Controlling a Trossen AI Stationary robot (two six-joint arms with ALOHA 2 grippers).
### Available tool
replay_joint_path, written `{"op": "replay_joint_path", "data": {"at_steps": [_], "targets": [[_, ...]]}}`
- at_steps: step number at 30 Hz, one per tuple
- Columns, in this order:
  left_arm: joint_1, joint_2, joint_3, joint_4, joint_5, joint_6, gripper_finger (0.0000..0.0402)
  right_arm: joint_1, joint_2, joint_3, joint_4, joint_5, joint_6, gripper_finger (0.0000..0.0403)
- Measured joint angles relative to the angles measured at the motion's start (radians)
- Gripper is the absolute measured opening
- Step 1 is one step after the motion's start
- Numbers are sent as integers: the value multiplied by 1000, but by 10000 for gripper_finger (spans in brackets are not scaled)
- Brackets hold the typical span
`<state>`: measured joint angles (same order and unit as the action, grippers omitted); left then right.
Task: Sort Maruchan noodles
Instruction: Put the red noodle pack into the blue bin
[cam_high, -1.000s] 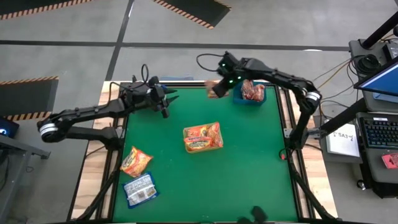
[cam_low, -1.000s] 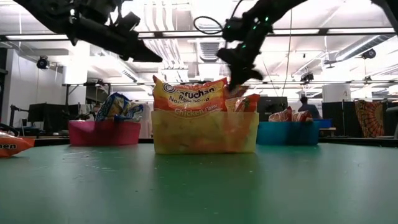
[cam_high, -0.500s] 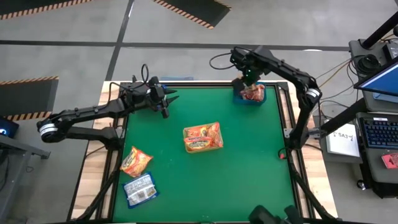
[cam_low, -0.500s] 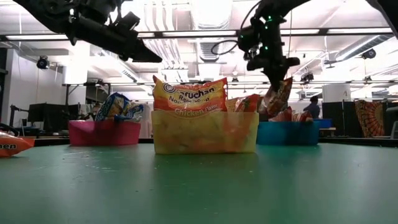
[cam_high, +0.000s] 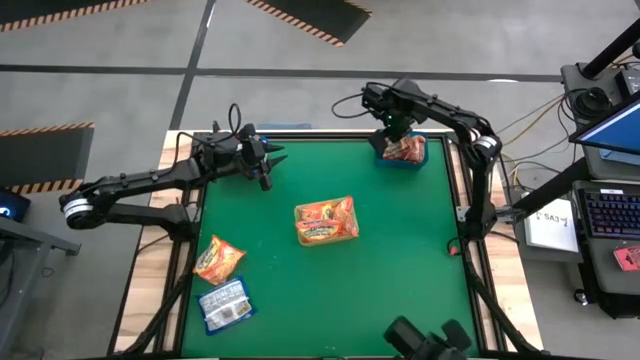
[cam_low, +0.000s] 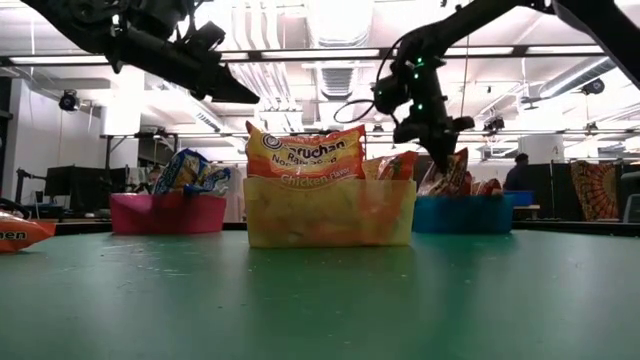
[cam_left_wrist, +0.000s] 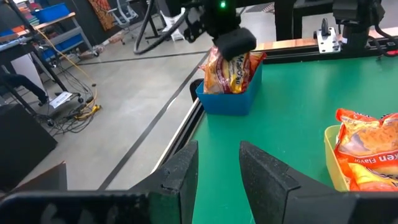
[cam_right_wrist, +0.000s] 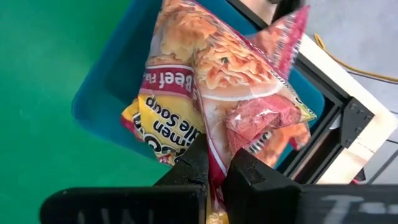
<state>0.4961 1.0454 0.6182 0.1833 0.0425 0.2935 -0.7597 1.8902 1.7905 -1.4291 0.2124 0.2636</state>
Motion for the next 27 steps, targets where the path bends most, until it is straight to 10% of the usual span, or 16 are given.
{"op": "replay_joint_path", "data": {"at_steps": [27], "targets": [[0,0,0,-9,0,0,100,37,30,0,230,-116,-12,131]]}}
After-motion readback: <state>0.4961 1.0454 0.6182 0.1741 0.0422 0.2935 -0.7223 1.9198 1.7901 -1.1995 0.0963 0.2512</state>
